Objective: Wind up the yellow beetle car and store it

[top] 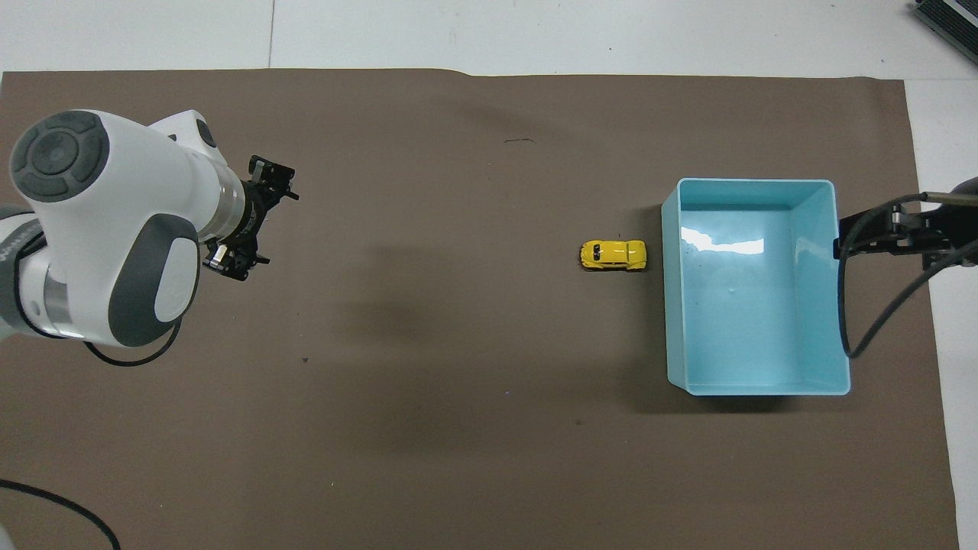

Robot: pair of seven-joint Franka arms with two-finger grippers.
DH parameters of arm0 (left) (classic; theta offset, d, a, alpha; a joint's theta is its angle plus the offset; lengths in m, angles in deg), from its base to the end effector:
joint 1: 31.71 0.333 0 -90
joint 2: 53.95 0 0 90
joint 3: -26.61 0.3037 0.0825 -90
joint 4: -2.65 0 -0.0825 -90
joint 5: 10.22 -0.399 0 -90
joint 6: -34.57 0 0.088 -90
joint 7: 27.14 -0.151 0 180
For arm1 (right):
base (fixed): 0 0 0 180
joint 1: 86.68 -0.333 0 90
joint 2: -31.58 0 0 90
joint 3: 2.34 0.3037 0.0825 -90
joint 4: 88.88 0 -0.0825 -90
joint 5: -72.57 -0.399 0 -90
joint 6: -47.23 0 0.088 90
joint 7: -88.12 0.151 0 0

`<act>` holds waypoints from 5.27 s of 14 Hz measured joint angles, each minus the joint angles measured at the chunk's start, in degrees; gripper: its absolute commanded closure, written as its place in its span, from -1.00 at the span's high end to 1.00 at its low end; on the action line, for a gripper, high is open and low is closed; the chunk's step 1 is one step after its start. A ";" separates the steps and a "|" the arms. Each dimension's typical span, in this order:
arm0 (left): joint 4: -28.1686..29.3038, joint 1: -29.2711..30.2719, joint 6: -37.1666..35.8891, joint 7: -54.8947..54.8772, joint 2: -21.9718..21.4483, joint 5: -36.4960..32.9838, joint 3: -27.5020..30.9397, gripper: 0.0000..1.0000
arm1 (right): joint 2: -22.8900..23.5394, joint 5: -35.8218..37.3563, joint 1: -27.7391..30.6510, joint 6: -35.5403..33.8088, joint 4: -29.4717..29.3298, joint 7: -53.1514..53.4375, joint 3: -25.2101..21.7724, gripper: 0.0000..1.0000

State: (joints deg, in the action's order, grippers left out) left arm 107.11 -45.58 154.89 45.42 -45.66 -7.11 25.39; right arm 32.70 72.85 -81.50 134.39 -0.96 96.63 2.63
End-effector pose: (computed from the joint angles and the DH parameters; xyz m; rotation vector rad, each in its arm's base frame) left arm 0.6095 -0.1688 0.4055 2.6226 1.4804 0.0898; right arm 0.5690 -0.0033 0.5704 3.1265 -0.2386 -0.0508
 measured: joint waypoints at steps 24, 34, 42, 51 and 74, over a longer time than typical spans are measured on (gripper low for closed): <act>-12.95 8.41 -30.39 -69.76 -10.88 -2.45 1.42 1.00 | 4.26 -0.16 -5.96 7.02 0.09 15.83 1.09 1.00; -13.40 8.41 -33.22 -71.70 -14.02 -2.58 1.25 1.00 | 6.79 -0.11 -11.57 9.89 1.01 49.60 1.10 1.00; -13.40 8.41 -33.31 -71.70 -14.02 -2.58 1.23 1.00 | 11.34 4.01 -16.78 16.72 4.12 81.90 1.13 1.00; -13.40 8.41 -33.33 -71.70 -14.02 -2.58 1.23 1.00 | 20.31 8.36 -18.27 26.38 6.13 102.22 1.07 1.00; -13.40 8.41 -33.34 -71.70 -14.02 -2.58 1.23 1.00 | 16.47 11.95 -19.30 33.35 14.08 106.09 1.46 -1.00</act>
State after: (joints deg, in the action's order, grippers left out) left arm 93.71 -37.17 121.55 -26.28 -59.68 -9.70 26.62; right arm 49.17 84.80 -100.80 167.74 13.11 202.72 4.09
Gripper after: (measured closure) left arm 0.000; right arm 0.551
